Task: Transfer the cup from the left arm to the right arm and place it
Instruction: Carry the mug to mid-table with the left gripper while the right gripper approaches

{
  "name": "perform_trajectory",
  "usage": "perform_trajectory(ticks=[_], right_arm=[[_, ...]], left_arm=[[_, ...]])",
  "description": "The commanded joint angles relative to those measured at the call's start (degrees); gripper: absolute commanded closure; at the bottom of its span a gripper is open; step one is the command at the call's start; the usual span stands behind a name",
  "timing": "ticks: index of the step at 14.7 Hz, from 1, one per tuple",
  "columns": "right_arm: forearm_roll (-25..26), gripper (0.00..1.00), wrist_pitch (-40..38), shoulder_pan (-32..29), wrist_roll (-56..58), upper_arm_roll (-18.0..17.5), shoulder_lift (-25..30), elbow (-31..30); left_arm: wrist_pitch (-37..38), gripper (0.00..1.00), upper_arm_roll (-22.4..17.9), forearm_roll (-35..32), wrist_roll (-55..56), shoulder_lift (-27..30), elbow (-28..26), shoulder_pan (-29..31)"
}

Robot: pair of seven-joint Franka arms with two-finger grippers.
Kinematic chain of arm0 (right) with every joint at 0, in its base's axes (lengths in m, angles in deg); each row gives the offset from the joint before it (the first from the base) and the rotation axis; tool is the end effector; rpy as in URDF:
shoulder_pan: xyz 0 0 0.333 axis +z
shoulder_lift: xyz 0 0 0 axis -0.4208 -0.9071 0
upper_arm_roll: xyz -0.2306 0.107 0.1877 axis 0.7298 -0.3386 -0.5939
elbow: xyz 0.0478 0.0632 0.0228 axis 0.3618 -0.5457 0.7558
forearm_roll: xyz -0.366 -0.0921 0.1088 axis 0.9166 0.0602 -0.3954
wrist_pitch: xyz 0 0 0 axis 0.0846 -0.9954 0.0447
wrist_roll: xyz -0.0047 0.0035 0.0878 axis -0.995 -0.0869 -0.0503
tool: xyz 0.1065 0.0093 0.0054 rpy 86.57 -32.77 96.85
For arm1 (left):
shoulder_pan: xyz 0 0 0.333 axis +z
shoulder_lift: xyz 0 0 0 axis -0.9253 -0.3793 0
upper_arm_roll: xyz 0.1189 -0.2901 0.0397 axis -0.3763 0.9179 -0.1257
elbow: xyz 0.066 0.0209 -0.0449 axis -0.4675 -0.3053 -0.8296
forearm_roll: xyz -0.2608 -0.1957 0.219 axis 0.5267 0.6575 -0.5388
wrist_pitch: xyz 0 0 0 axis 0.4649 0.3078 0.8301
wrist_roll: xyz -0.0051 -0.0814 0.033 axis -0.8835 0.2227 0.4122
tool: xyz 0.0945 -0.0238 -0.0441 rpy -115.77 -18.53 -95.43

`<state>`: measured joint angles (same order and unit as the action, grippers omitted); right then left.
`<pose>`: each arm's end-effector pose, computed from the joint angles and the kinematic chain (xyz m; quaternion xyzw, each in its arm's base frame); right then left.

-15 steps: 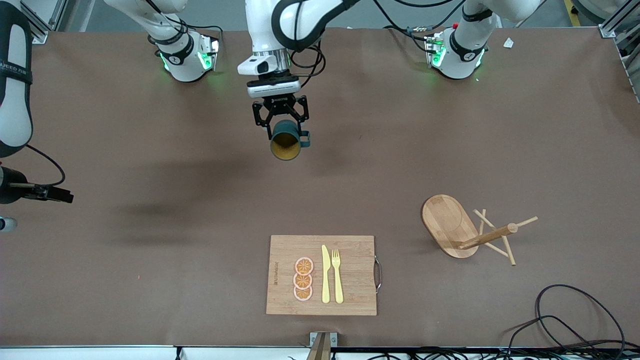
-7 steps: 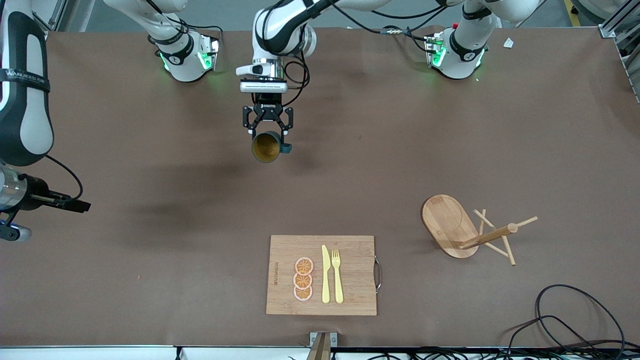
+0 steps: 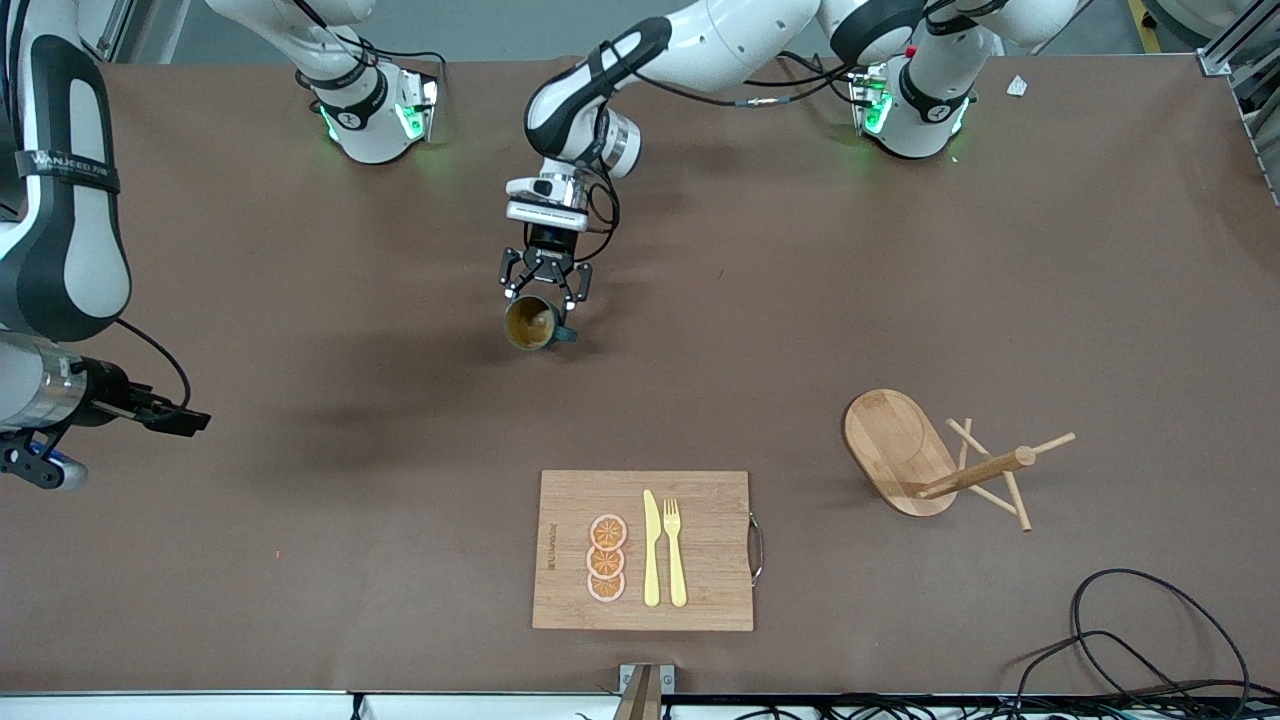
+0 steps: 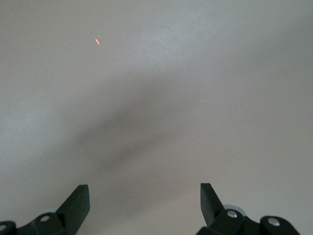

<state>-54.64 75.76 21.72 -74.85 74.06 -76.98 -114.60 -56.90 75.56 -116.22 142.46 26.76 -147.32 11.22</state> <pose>0.6581 -0.0746 0.4182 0.9682 -0.2401 -0.0700 0.0051 0.2754 -0.6604 0.1224 0.7931 -0.0766 0.5978 0.0878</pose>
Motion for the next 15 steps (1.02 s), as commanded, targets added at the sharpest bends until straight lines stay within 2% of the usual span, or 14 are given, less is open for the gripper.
perform_trajectory(ticks=[1, 4, 7, 12, 13, 14, 15], right_arm=[[-0.49, 0.00, 0.52, 2.37, -7.51, 0.03, 0.56, -1.33], [-0.40, 0.00, 0.43, 4.31, -15.08, 0.03, 0.65, -2.20], [-0.40, 0.00, 0.26, 5.98, -21.05, 0.11, 0.82, -2.65], [-0.40, 0.00, 0.61, 10.45, -33.35, 0.11, 1.26, -4.32], [-0.40, 0.00, 0.78, 11.51, -35.99, 0.11, 1.26, -4.58], [-0.40, 0.00, 0.78, 12.39, -37.84, 0.11, 1.26, -4.67], [-0.40, 0.00, 0.78, 13.09, -40.12, 0.11, 1.17, -4.67]], left_arm=[[2.53, 0.40, -0.27, -6.41, 2.52, -3.56, 1.53, -0.38], [4.99, 0.40, -1.06, -10.90, 3.06, -5.68, 1.62, -0.38], [7.62, 0.40, -1.15, -12.14, 3.06, -7.00, 1.62, -1.34], [9.65, 0.30, -0.89, -11.09, 4.47, -7.70, 1.44, -2.31], [9.65, 0.27, -0.80, -9.96, 4.38, -7.70, 1.35, -2.49], [9.56, 0.09, -0.80, -8.12, 4.21, -7.70, 1.26, -3.10], [9.65, 0.01, -0.72, -7.06, 3.94, -7.62, 1.26, -3.45]])
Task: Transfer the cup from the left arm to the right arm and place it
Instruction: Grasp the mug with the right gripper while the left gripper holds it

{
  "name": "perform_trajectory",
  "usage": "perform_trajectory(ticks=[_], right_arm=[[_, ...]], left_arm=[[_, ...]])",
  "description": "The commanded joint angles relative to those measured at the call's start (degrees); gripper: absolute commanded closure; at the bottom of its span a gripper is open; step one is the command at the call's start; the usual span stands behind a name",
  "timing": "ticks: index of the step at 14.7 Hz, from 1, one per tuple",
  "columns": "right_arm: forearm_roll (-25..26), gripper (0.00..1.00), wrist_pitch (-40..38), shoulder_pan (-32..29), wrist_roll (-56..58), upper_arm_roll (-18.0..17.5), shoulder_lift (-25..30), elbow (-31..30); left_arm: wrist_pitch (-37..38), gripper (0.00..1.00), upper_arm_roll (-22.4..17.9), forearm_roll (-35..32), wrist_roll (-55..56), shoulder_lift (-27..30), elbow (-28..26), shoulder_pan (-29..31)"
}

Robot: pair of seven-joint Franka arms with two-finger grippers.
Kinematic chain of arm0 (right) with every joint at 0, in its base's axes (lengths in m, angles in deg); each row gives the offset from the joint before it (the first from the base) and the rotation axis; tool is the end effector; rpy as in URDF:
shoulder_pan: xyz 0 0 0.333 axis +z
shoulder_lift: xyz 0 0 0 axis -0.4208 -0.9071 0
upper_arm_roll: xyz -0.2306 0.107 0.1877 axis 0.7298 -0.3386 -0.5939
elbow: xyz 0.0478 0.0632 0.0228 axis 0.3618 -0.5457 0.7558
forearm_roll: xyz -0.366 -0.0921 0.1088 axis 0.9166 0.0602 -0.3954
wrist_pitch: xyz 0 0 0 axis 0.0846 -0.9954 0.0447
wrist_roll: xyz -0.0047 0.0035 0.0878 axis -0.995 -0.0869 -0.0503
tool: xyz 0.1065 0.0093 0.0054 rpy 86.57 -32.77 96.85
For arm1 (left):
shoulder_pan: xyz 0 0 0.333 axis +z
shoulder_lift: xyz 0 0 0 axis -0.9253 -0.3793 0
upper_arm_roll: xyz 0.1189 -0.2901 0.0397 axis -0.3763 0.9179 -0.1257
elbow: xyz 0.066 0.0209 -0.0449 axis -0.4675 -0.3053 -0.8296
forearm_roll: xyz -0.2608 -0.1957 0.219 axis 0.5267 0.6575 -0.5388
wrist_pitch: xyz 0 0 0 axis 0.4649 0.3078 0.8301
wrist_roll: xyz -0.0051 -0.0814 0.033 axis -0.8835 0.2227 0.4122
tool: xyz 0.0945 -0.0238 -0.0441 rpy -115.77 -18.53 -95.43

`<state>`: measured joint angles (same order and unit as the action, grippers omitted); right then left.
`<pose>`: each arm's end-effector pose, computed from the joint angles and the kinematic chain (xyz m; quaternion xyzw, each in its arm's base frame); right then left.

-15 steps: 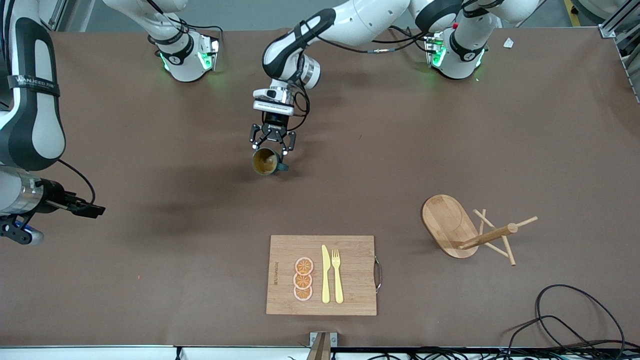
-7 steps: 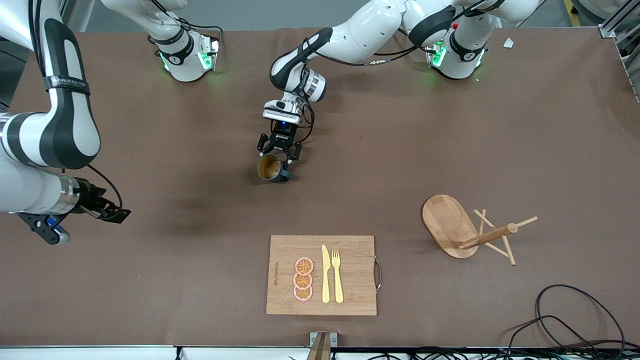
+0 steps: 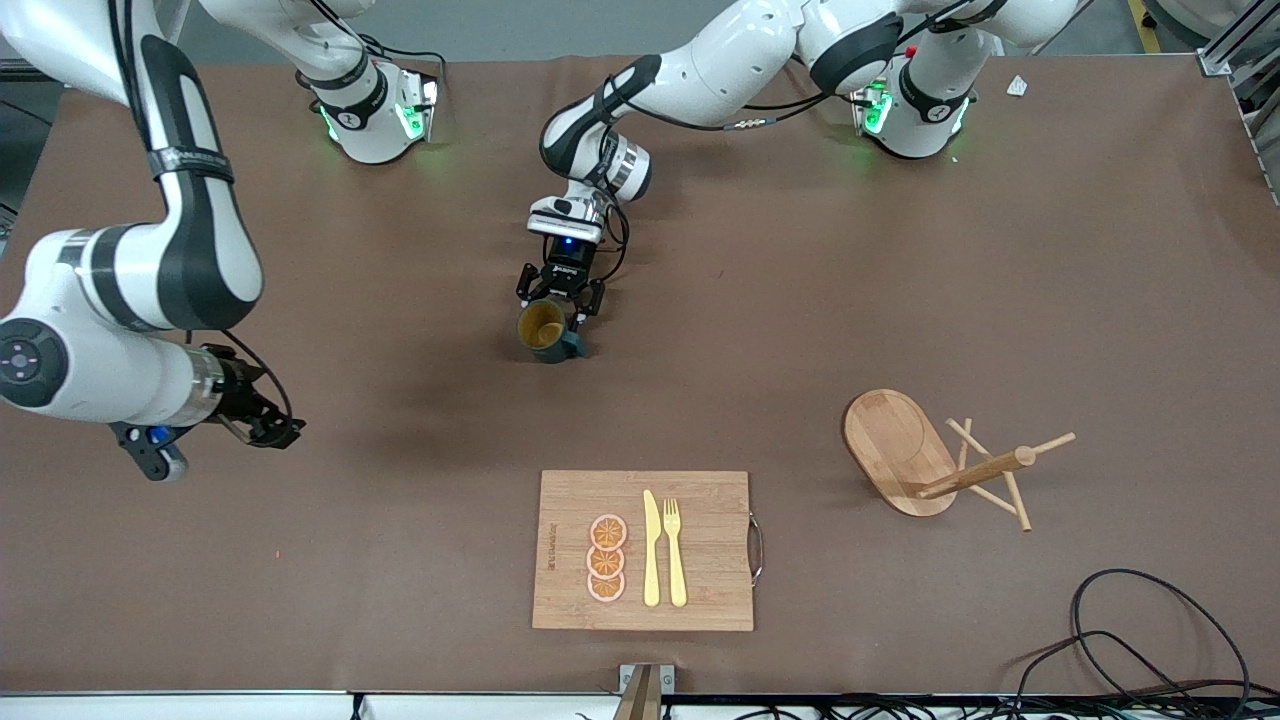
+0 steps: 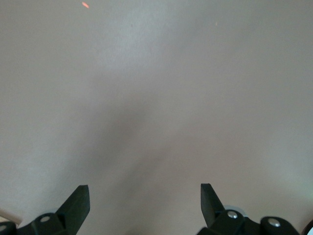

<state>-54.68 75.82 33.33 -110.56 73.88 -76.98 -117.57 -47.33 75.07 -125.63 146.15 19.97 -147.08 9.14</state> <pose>0.6501 0.0598 0.3945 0.8951 -0.4355 -0.0843 0.0449 0.2601 -0.6469 0.0585 0.7420 -0.1085 0.6567 0.0801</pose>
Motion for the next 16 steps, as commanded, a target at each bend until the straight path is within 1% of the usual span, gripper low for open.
perform_trajectory(ticks=[1, 3, 5, 7, 9, 12, 13, 14, 16], right_arm=[[-0.36, 0.00, 0.73, 2.36, -6.87, 0.29, 1.17, -1.70], [-0.36, 0.00, 1.60, 3.68, -10.92, 0.29, 1.00, -2.04], [-0.36, 0.00, 3.27, 5.44, -14.27, 0.29, 1.17, -3.54], [-0.36, 0.00, 4.32, 6.84, -18.65, 0.20, 1.17, -4.24], [-0.36, 0.00, 5.03, 8.78, -22.87, 0.20, 1.17, -5.03], [-0.45, 0.00, 5.12, 11.32, -28.85, 0.20, 1.26, -5.39], [-0.45, 0.00, 4.95, 12.29, -30.96, 0.20, 1.35, -5.65], [-0.45, 0.00, 5.03, 12.91, -32.28, 0.12, 1.61, -6.52], [-0.54, 0.00, 5.47, 13.97, -34.83, 0.12, 2.93, -8.54]], left_arm=[[-0.01, 0.01, -0.05, 3.92, -0.01, -0.74, 1.03, -1.37], [-0.01, 0.01, 1.00, 8.66, -1.06, -0.13, 1.03, -1.46], [-0.18, 0.01, 2.94, 15.42, -3.78, 0.49, 1.29, -1.20], [-1.75, 0.01, 3.29, 21.57, -4.58, 2.07, 1.38, -0.76], [-3.87, 0.01, 3.56, 27.81, -6.16, 4.35, 1.12, -0.14], [-7.03, 0.01, 4.52, 37.22, -12.03, 8.74, 1.12, 2.92], [-7.65, 0.01, 5.66, 39.86, -14.23, 10.14, 1.03, 4.85], [-7.65, 0.01, 7.76, 41.97, -16.60, 11.64, 0.85, 7.04], [-7.65, 0.01, 13.81, 44.19, -19.86, 14.19, -0.72, 13.10]])
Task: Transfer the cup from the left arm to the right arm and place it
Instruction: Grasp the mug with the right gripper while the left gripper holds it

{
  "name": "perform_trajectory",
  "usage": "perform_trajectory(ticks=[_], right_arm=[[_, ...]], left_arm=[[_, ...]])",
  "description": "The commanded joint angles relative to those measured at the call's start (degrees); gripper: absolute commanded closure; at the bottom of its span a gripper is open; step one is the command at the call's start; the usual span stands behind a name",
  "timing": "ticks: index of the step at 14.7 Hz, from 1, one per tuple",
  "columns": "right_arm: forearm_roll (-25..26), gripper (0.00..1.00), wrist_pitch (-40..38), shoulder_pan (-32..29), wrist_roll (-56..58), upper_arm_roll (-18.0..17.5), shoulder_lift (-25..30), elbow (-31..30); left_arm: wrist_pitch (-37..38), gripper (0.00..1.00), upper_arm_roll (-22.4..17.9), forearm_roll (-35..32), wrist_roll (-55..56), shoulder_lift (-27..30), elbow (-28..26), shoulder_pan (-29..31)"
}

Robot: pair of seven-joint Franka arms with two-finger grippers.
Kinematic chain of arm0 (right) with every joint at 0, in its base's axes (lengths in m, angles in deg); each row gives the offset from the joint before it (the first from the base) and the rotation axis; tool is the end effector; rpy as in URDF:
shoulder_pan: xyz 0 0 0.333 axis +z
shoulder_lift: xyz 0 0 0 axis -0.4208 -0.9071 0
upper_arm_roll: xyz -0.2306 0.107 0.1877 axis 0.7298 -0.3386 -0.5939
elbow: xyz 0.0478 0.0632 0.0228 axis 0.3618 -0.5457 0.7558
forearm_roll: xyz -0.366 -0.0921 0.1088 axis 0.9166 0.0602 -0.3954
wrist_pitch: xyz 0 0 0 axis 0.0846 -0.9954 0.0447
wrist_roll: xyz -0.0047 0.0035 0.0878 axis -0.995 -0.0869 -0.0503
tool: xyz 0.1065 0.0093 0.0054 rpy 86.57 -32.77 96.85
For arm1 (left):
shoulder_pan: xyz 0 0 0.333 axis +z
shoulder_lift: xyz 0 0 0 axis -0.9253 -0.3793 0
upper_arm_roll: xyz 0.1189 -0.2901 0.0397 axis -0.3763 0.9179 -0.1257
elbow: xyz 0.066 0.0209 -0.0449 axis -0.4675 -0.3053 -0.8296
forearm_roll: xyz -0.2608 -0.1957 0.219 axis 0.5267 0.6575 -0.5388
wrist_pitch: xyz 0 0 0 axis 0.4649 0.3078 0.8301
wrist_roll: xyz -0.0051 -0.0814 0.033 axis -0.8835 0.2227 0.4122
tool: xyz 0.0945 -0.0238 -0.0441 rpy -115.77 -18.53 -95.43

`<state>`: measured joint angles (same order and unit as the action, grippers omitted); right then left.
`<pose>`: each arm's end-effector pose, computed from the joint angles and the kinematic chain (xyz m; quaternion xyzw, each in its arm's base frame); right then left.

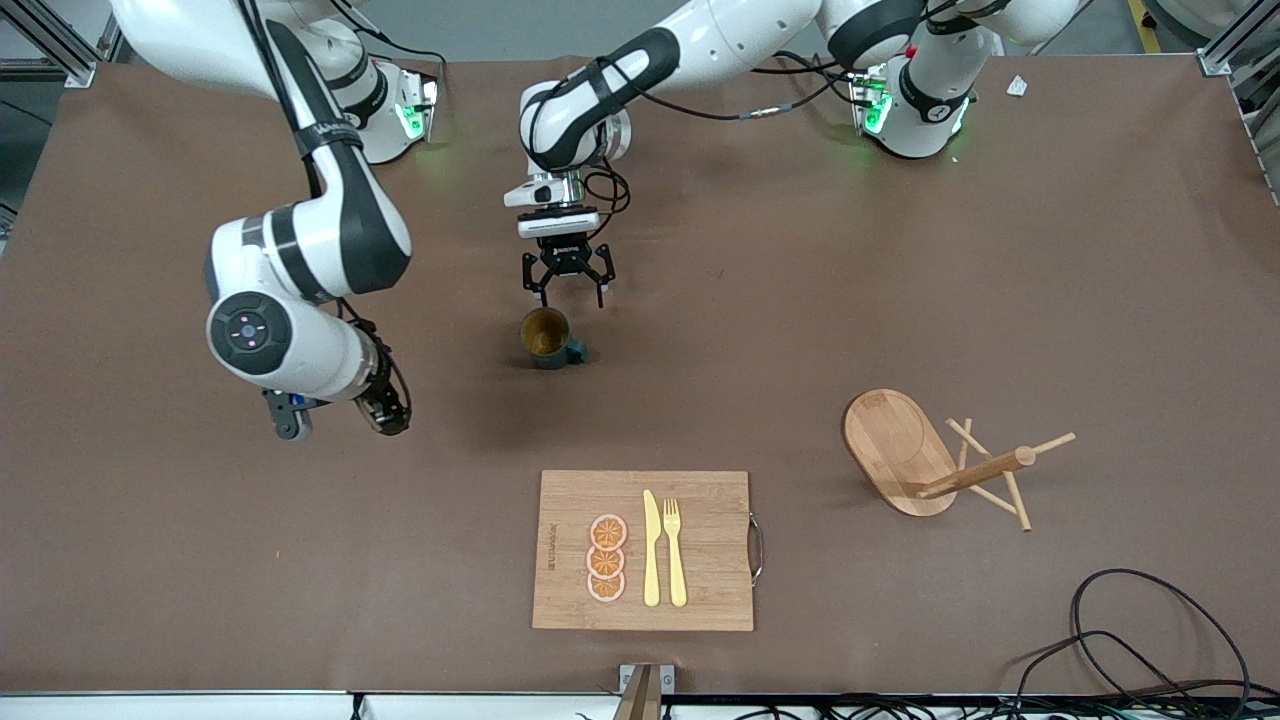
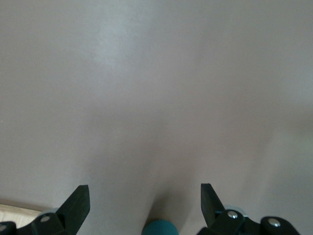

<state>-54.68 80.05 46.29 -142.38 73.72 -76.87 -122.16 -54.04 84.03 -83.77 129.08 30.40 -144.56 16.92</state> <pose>0.6124 0.2020 0.3647 0.8115 -0.5761 -0.0622 0.0754 0.2786 -0.6630 0.1817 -0.9002 -0.0682 -0.4298 0.0156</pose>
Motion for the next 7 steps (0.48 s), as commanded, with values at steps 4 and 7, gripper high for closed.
perform_trajectory(ticks=[4, 7], right_arm=[[-3.08, 0.00, 5.54, 1.97, -8.12, 0.28, 6.95, -10.45], [-3.78, 0.00, 6.51, 3.38, -12.24, 0.28, 7.74, -12.48]], left_arm=[[-0.95, 0.01, 22.85, 2.33, -8.41, 8.60, -12.80, 25.15], [-0.95, 0.01, 37.37, 2.33, -14.91, 8.52, -16.95, 41.95]])
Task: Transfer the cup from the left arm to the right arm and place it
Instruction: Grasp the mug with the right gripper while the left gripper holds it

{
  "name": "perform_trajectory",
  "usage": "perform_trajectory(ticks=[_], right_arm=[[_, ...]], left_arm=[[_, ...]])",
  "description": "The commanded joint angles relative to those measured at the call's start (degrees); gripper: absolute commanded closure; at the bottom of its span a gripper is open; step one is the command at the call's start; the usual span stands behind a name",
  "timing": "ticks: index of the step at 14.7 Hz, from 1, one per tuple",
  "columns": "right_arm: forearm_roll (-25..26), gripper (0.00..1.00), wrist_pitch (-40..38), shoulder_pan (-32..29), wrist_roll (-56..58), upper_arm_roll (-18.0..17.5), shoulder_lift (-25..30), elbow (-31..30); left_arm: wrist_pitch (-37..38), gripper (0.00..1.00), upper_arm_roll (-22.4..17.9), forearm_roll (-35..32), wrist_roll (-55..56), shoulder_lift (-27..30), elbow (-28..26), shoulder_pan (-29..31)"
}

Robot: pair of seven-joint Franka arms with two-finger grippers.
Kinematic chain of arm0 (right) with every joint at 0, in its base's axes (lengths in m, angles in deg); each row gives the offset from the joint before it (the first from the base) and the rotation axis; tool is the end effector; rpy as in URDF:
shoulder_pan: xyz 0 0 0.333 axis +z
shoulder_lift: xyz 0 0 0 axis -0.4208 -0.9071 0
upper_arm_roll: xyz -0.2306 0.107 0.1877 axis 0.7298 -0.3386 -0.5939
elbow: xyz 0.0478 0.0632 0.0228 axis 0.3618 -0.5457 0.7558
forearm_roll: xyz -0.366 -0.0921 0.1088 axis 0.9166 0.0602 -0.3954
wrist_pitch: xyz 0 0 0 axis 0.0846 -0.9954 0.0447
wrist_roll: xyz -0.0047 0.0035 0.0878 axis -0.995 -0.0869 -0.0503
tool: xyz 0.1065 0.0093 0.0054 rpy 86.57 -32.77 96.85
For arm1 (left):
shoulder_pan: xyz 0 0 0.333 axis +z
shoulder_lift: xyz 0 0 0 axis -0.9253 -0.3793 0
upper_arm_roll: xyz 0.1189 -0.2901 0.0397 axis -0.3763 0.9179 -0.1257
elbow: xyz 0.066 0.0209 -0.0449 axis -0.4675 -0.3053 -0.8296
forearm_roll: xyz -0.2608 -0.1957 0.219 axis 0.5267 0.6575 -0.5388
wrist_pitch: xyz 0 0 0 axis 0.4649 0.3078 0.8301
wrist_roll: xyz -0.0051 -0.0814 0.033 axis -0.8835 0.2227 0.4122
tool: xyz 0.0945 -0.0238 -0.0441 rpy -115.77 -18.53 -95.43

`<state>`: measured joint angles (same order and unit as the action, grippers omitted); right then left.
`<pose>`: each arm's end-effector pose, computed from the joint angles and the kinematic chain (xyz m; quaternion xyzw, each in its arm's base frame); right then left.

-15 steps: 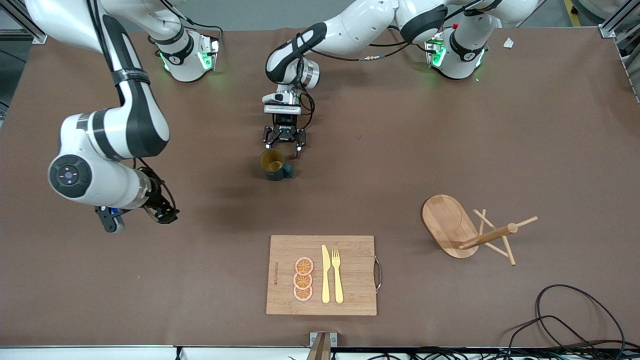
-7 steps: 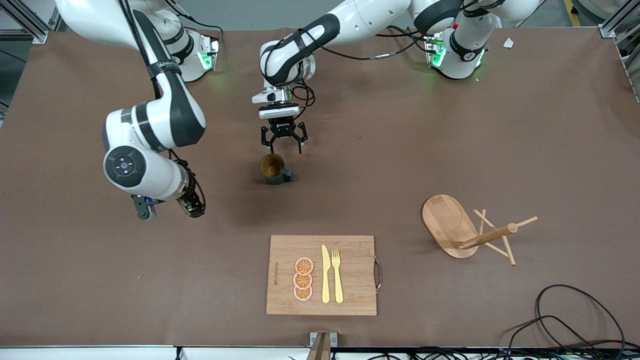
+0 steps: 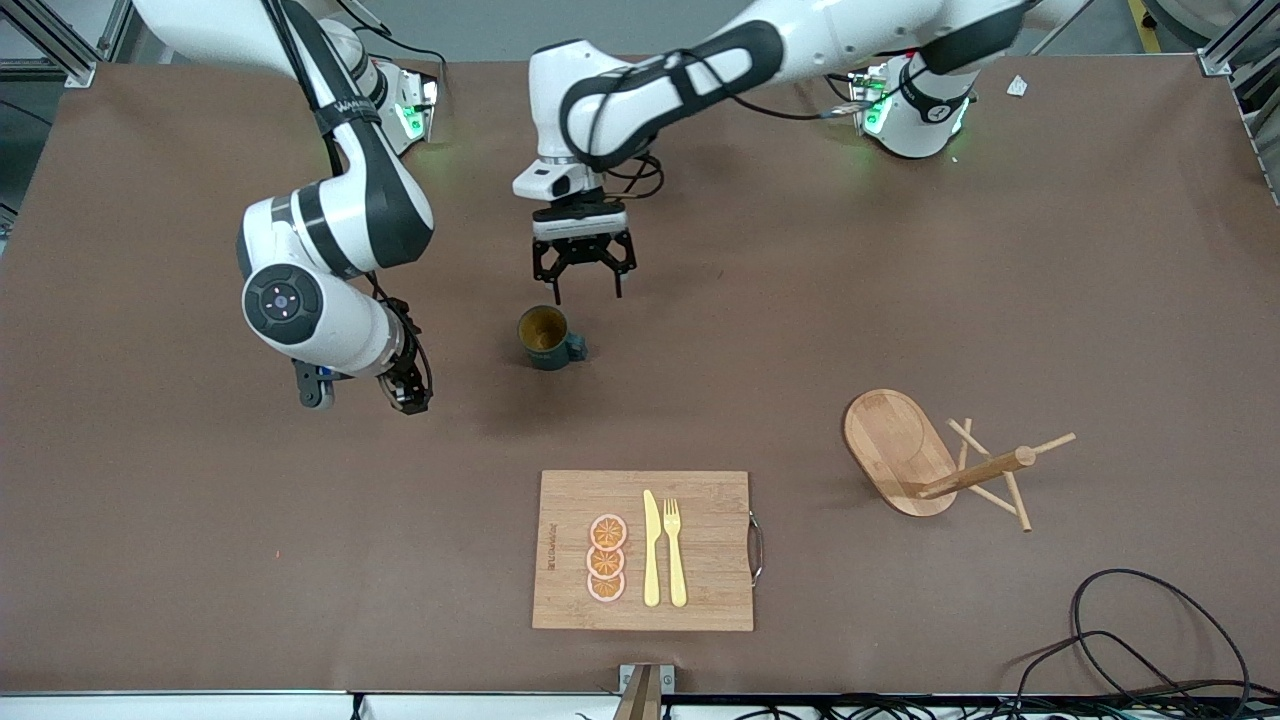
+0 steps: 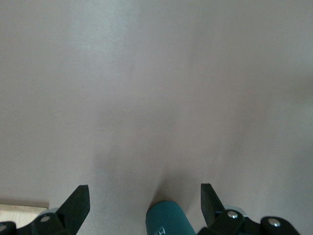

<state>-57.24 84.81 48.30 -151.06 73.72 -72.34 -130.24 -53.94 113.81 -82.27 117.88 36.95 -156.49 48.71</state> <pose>0.5806 0.2159 0.3579 0.7698 -0.6318 -0.0680 0.0602 0.3353 -0.6019 0.3040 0.9454 0.0740 0.3169 0.0177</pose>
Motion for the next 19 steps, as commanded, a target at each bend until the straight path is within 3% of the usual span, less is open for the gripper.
perform_trajectory(ticks=[1, 4, 8, 11, 14, 19], right_arm=[[-3.06, 0.00, 2.28, 1.46, -5.84, 0.28, 3.31, -4.50], [-4.92, 0.00, 4.29, 2.86, -10.94, 0.28, 4.27, -6.51], [-4.92, 0.00, 10.71, 8.57, -21.13, 0.37, 4.98, -11.00], [-4.83, 0.00, 13.35, 12.79, -27.99, 0.37, 4.54, -11.44], [-4.75, 0.00, 14.32, 15.87, -31.17, 0.37, 4.45, -13.54], [-4.66, 0.01, 23.89, 19.48, -36.61, 0.37, 3.40, -19.70]], left_arm=[[-1.05, 0.01, 10.15, 0.83, -6.26, 1.88, -5.21, 13.60], [-1.14, 0.01, 16.74, 3.80, -18.11, 1.27, -5.47, 24.15], [-1.14, 0.01, 20.10, 10.48, -34.29, 1.18, -3.37, 33.22], [-0.88, 0.00, 20.02, 17.06, -45.37, 1.18, 1.63, 35.78], [1.14, 0.00, 19.75, 20.77, -49.78, 1.09, 5.42, 35.61], [8.26, 0.00, 18.35, 28.49, -63.20, 1.18, 13.24, 35.95]])
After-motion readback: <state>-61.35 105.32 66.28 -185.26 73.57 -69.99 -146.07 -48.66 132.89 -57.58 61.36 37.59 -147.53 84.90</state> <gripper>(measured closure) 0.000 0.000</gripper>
